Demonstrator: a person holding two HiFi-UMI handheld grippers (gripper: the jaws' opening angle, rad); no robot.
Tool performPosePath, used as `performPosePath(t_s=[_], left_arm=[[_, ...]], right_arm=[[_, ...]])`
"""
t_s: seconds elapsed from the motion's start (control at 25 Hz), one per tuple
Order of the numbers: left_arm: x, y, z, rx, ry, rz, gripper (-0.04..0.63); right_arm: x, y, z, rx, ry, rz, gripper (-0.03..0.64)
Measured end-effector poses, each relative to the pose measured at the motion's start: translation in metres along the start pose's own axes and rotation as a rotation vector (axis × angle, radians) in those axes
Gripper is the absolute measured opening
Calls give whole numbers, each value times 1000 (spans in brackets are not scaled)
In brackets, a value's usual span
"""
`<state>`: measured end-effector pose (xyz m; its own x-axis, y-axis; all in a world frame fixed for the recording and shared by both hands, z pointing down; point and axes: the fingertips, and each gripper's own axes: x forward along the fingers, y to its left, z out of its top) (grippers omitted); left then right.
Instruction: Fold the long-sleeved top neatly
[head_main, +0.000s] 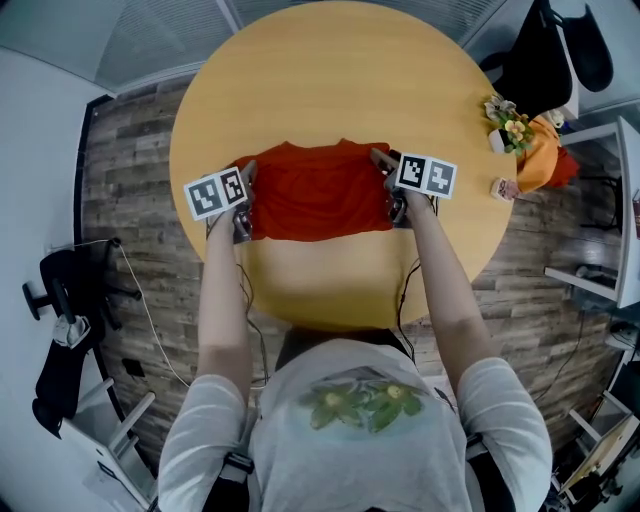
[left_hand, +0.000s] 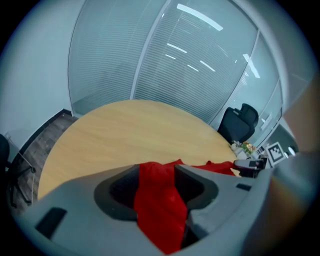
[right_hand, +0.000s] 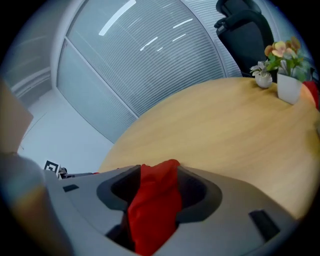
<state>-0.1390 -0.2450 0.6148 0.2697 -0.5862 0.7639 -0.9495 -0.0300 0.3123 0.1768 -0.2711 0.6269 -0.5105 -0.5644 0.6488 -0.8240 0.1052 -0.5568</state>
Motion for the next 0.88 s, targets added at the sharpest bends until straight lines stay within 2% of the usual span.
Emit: performPosePath(t_s=[0.08, 0.24, 0.44, 0.64, 0.72, 0.88], left_arm=[[-15, -5, 9, 14, -44, -16, 213], [-44, -11, 5, 63, -82, -10, 218], [-62, -17, -34, 102, -53, -5, 218], [-78, -28, -61, 30, -68, -27, 216], [-80, -38, -70, 23, -63, -40, 216], [-74, -64, -88, 88, -24, -81, 216]], right_arm=[[-13, 1, 5, -4, -32, 14, 225], [-42, -9, -4, 1, -53, 11, 233], [-66, -29, -41, 57, -14, -15, 241], [-72, -22, -76, 104, 21, -8, 241], [-72, -21, -87, 132, 31, -7, 241], [-70, -26, -106, 175, 48, -45, 244]])
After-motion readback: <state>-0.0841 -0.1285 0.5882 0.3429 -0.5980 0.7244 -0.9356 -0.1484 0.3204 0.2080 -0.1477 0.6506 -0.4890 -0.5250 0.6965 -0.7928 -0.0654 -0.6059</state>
